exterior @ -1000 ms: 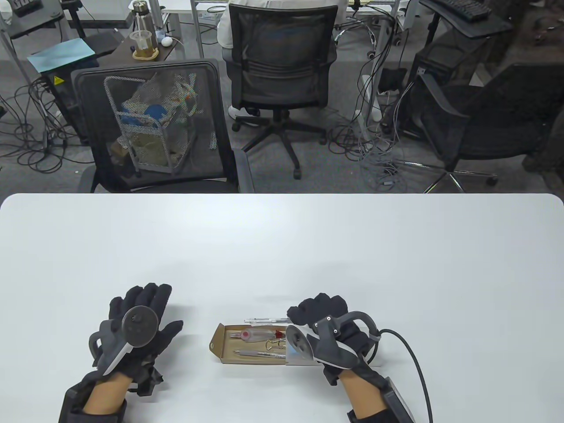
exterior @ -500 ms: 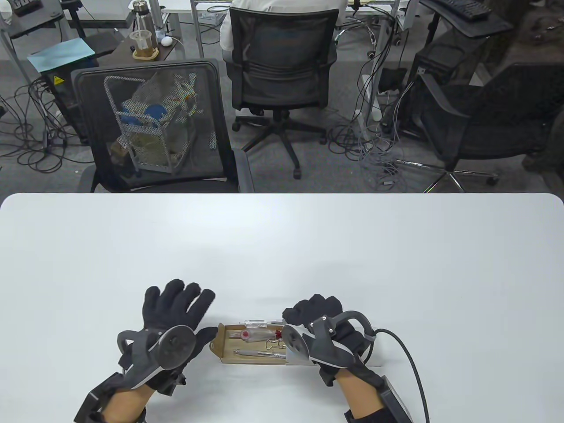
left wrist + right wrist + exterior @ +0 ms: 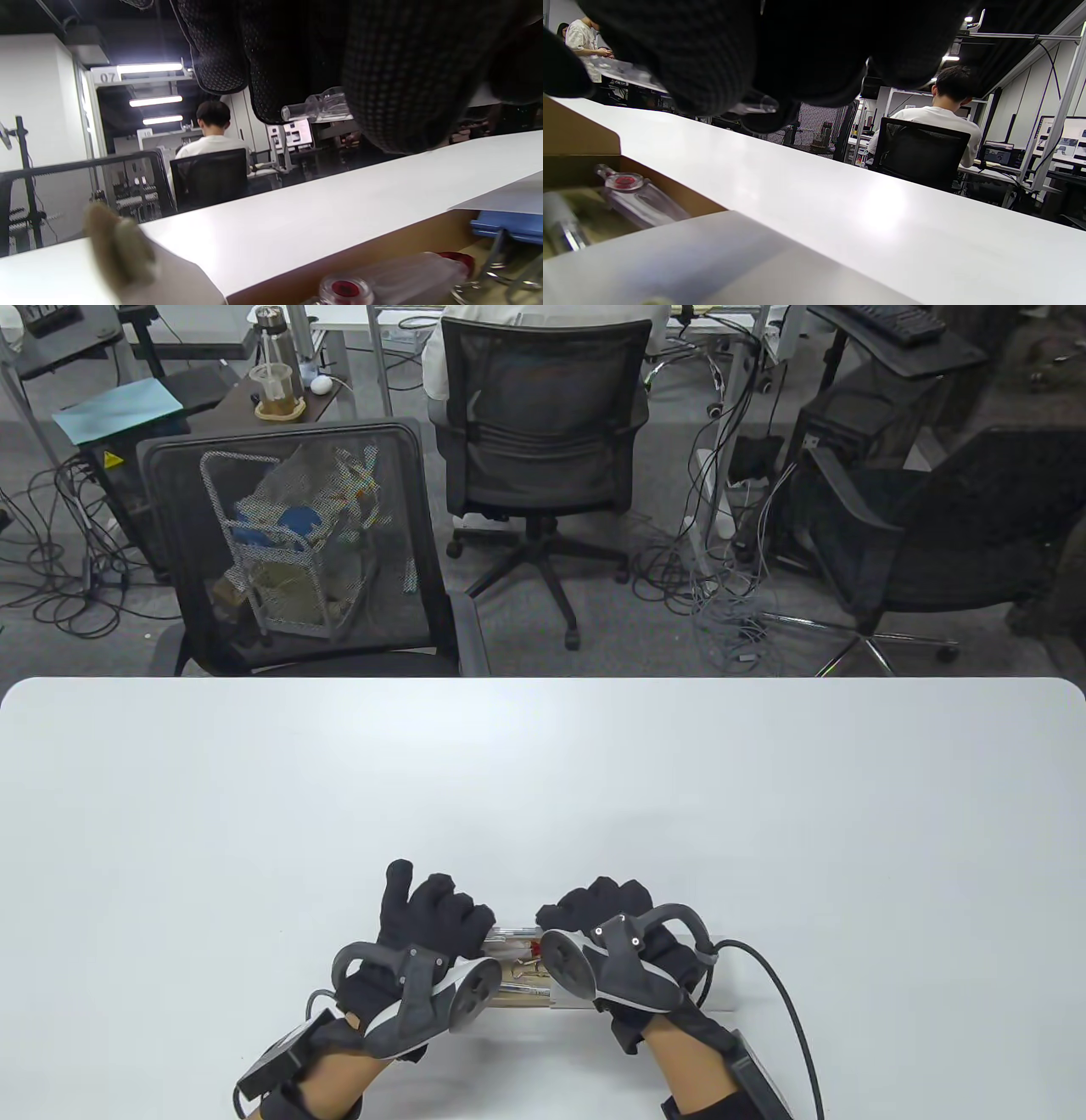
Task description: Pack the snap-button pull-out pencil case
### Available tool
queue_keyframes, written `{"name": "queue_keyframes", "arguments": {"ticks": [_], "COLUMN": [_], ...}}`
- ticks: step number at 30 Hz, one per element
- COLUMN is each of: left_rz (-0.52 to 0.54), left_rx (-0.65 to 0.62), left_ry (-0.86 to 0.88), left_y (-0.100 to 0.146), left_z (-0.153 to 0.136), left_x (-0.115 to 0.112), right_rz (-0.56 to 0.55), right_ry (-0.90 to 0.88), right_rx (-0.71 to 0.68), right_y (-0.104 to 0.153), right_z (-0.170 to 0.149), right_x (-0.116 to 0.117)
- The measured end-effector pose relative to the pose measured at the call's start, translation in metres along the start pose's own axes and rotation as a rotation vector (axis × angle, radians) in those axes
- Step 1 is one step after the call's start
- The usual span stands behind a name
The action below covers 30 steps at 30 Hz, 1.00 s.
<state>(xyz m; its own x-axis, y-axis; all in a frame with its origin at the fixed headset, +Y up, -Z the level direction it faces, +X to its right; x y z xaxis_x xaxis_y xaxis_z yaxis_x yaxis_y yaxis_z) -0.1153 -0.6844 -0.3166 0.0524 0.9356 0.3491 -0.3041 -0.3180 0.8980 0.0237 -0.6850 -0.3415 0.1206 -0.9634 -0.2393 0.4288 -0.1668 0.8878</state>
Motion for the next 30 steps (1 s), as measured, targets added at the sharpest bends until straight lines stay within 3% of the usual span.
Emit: {"name": "queue_keyframes", "arguments": {"ticks": [13,21,30], "left_rz": [0.097,0.102,0.072], "left_rx": [-0.05,-0.026,0.018], "left_ry": [0.024,0.057,0.08], "left_y": [0.012,0.013,0.014], "left_z": [0.001,-0.008,-0.022], "left_x": [-0.001,0.002,0.002], "right_rz": [0.057,0.113,0.339], "right_ry": [-0.09,-0.143,-0.114], "right_rx": [-0.01,0.024,0.106], "right_y": [-0.001,0.008,0.033], "right_z": [-0.001,-0.027,-0.068], "right_x": [0.006,0.004,0.048]}}
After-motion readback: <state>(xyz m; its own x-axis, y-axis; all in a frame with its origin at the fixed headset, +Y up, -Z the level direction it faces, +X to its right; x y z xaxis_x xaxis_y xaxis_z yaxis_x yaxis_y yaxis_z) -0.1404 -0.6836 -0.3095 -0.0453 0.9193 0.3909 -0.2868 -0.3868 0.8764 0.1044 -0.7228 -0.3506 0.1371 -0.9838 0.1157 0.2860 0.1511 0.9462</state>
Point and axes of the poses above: the tracker on the back of each hand, its own z axis roughly to the thumb side, its own y axis roughly from the fingertips to the wrist, x = y × z, the point moved 5 cm from there along -y, roughly from the wrist to the fingertips, and after that the axes turned 3 degrees about y, right-handed, at the moved point
